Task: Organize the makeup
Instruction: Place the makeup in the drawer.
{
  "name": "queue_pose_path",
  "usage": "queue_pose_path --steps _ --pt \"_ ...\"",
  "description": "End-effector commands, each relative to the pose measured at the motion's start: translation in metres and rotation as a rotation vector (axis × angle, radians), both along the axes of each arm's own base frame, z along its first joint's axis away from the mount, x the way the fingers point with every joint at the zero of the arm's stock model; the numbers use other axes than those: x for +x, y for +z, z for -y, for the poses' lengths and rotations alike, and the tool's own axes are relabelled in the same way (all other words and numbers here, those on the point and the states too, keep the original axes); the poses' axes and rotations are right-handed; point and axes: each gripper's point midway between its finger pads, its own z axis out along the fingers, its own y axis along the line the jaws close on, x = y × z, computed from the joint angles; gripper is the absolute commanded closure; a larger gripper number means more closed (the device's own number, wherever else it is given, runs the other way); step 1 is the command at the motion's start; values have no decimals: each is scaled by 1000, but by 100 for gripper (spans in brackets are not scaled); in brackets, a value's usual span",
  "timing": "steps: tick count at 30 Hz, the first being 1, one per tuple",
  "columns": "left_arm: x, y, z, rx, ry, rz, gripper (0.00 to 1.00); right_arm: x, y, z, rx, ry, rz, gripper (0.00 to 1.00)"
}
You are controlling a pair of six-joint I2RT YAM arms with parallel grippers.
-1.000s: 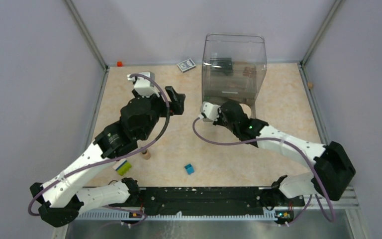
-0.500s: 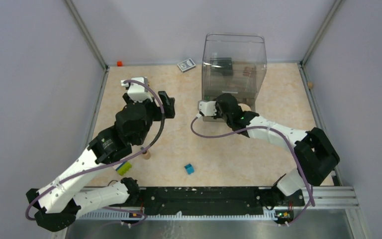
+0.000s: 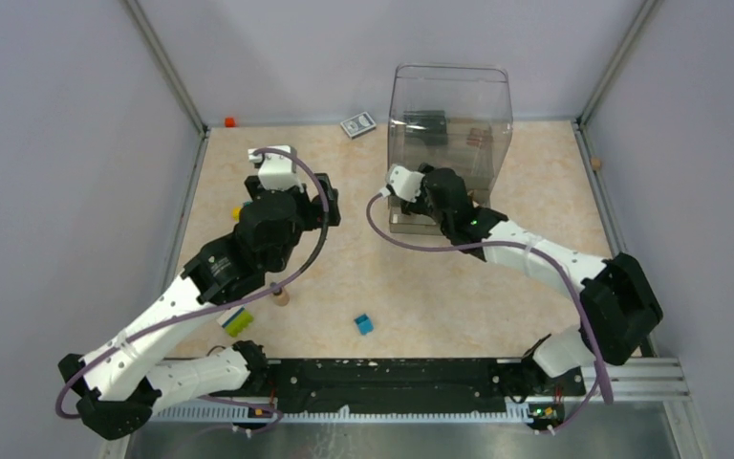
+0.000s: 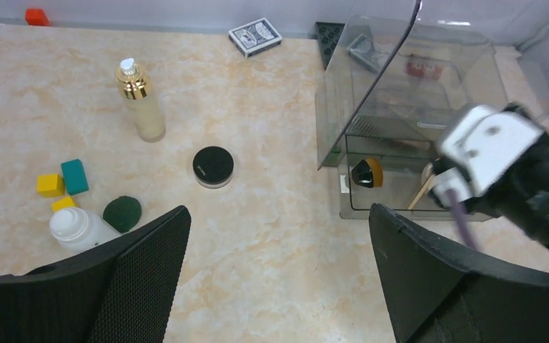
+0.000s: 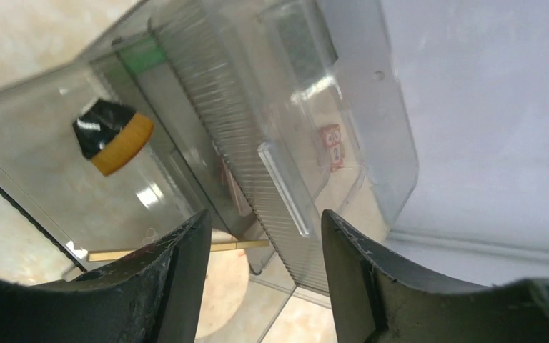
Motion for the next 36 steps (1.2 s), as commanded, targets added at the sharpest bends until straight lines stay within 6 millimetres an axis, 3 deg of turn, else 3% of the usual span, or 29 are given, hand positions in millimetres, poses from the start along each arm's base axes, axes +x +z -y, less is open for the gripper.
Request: queue_pose_path --steps 1,6,13,21,29,36 --pt "6 4 8 -5 -25 -14 1 -14 85 -10 516 -84 69 42" --pt "18 -7 26 -5 -74 -55 1 -36 96 0 814 -195 21 42" --pt "31 -21 46 -10 -153 -112 1 -49 76 38 893 -473 -97 43" --pt "49 -26 38 -4 -183 -187 1 -78 71 18 1099 -394 -330 42" --pt "69 -34 44 69 -164 -224 1 -94 53 6 1096 -417 -492 35" --pt "70 -37 47 67 -184 -200 1 -103 49 3 1100 -446 -559 30"
